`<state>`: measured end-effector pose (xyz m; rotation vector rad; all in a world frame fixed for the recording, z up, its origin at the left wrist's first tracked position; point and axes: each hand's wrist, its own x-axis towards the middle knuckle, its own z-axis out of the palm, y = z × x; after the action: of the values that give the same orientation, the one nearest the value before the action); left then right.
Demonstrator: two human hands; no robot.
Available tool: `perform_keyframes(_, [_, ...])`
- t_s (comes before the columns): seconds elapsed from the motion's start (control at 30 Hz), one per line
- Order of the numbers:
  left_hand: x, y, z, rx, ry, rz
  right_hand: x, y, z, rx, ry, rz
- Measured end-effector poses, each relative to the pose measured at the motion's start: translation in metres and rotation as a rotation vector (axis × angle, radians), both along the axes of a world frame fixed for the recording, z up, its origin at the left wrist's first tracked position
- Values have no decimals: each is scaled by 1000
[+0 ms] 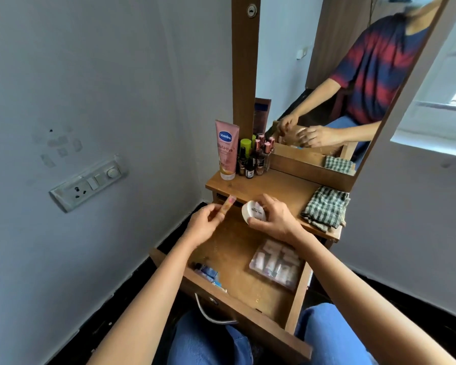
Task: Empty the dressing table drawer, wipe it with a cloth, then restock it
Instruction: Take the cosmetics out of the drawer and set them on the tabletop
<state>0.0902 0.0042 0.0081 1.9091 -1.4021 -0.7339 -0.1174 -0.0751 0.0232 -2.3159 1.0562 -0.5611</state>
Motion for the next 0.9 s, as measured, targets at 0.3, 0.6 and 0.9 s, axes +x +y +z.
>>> perform_keyframes(0.3, [-33,-58,24,-197,212,268,37,-56,18,35,11,-309])
perform_keyframes(0.6, [-26,-103,0,-145,-161,197,42,-69,-10,1,-133,-304])
perform_keyframes(0.9, [-24,-110,-8,-220,-175,217,58,-72,-18,-204,-263,-281])
